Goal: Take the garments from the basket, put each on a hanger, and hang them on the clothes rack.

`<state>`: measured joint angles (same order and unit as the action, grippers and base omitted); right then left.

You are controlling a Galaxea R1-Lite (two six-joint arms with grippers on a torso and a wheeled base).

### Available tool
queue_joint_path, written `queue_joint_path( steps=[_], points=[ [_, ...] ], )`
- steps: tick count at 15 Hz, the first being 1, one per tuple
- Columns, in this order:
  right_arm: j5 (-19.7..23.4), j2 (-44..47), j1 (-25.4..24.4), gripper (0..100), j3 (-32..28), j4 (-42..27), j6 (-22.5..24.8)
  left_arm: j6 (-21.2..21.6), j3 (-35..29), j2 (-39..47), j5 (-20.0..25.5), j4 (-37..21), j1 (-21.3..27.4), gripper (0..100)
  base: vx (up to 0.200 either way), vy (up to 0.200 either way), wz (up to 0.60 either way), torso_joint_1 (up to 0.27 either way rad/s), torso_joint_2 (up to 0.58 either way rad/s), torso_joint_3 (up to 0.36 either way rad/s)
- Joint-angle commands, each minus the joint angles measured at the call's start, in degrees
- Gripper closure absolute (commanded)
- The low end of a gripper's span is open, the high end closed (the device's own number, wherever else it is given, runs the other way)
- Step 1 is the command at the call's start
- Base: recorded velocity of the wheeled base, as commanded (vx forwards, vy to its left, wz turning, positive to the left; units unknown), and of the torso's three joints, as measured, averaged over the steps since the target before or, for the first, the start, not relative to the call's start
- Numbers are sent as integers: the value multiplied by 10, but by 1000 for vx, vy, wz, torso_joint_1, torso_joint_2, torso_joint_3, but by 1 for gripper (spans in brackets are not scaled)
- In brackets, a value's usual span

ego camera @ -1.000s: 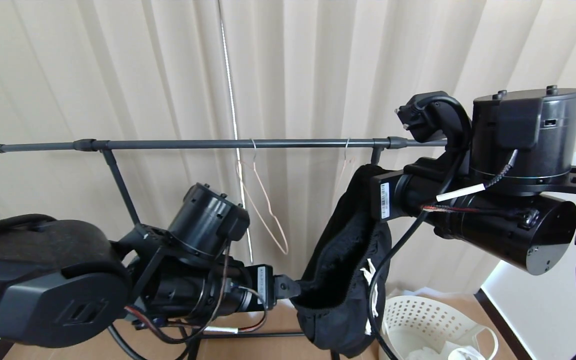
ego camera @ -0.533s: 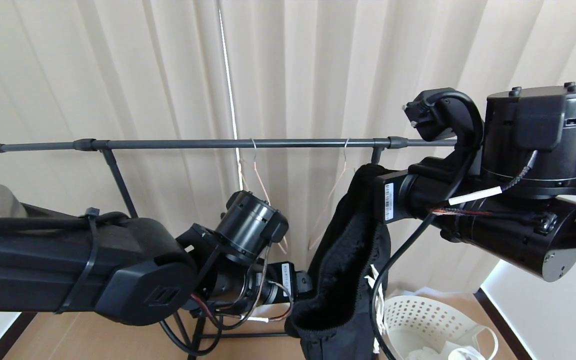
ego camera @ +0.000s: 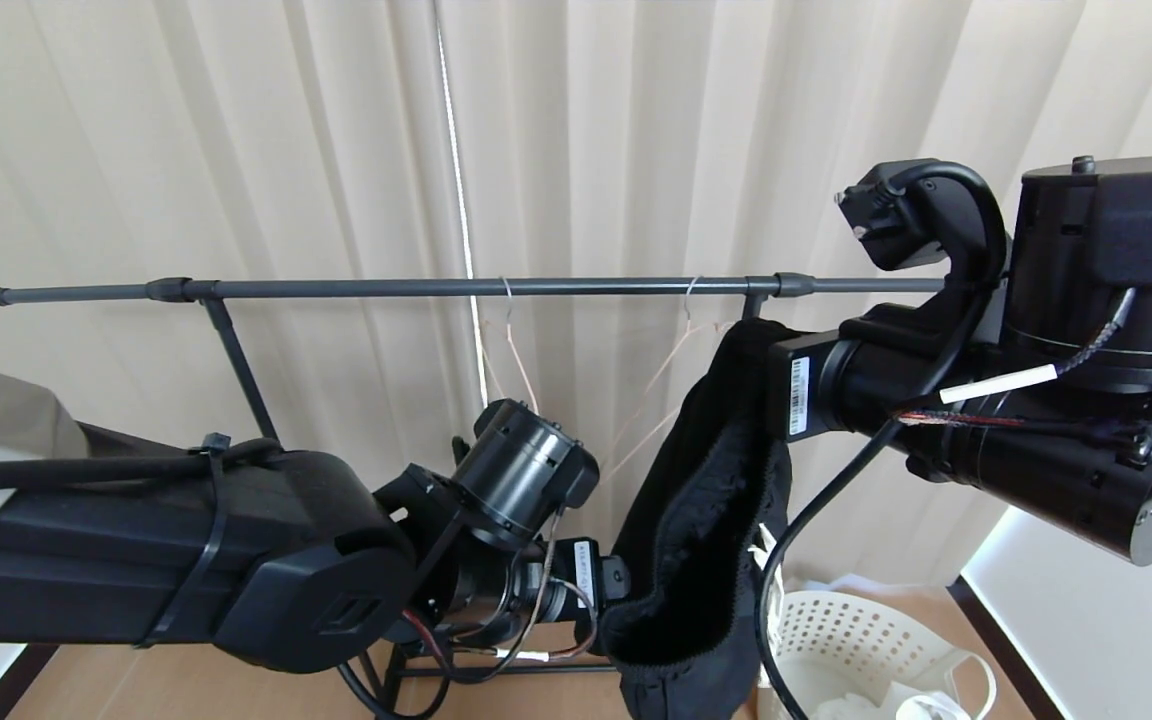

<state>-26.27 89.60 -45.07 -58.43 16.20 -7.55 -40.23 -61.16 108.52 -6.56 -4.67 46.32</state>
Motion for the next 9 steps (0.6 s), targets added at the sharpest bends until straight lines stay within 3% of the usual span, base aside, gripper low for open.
queue_joint_path(
  steps=[1, 5, 9],
  points=[
    [0, 0, 0, 100, 2, 1, 0, 0, 2, -34, 0, 0, 2, 0, 0, 0, 0, 0, 0, 0],
    [0, 4, 0, 100, -1, 1, 1, 2, 13, -93, 1, 1, 32, 0, 0, 0, 0, 0, 0, 0],
    [-2, -2, 0, 100, -3, 1, 1, 3, 22, -70, 0, 2, 57, 0, 0, 0, 0, 0, 0, 0]
  ],
)
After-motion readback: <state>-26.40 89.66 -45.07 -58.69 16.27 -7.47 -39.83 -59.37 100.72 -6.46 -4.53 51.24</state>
